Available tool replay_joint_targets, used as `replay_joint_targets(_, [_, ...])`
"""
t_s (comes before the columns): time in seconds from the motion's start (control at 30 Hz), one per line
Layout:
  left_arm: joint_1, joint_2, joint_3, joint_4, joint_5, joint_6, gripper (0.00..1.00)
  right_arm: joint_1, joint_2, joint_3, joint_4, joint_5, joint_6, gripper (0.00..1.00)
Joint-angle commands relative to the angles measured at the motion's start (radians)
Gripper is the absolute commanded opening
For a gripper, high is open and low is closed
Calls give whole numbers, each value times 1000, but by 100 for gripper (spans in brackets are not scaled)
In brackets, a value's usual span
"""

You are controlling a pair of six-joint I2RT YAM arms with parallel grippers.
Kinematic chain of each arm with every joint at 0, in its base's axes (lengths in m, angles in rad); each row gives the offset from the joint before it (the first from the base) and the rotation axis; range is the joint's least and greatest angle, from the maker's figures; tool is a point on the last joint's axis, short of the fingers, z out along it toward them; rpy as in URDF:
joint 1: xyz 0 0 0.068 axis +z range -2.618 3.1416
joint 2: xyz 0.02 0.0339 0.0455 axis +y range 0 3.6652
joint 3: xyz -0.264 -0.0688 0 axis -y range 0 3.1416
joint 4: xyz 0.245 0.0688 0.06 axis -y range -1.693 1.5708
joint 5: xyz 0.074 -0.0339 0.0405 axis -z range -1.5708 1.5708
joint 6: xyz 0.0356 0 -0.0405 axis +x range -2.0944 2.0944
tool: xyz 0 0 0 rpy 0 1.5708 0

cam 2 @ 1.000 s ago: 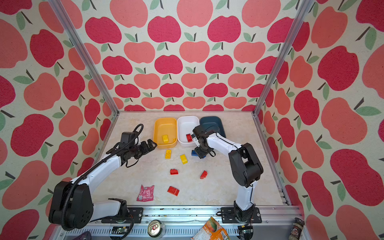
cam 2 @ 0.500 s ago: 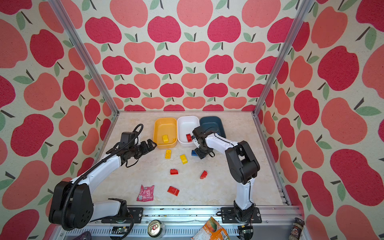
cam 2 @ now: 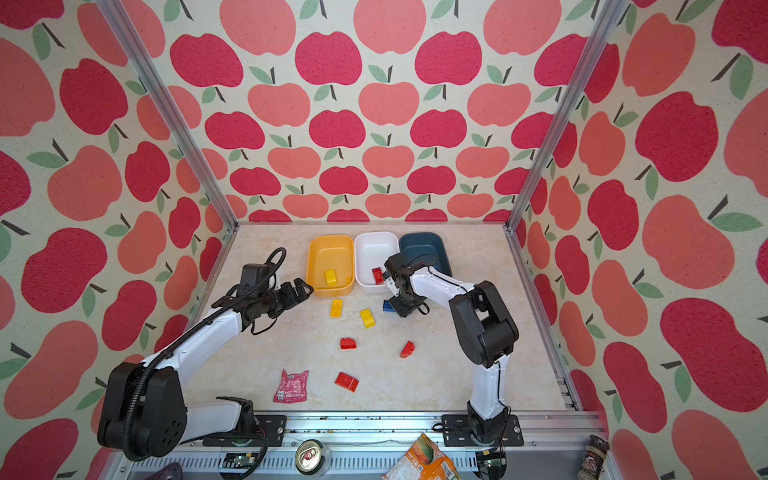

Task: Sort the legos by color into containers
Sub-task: 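Lower the right gripper onto the light blue 2x2 brick, then grasp the light blue brick, carry it into the teal bin, open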

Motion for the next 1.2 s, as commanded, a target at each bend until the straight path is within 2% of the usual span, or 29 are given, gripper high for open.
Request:
replay_joint_targets(0.0, [6, 5, 9, -14, 5, 6, 99, -5, -13, -16, -13, 7, -1, 32])
replay_joint_targets(0.5, [5, 9, 9, -5, 9, 5, 99, -6, -171, -1, -118, 1, 43, 32])
replay_joint_targets(0.77, [6, 11, 2, 3, 14, 0, 99, -24, -240, 58, -165, 44, 51, 32])
replay_joint_targets(0.97, [5, 7, 5, 4, 15, -1, 99, -93, -199, 163, -144, 30, 56, 31])
replay_joint_targets(1.17, [4, -1, 4, -4, 9, 1, 99, -163, -84, 289, -111, 25, 49, 31])
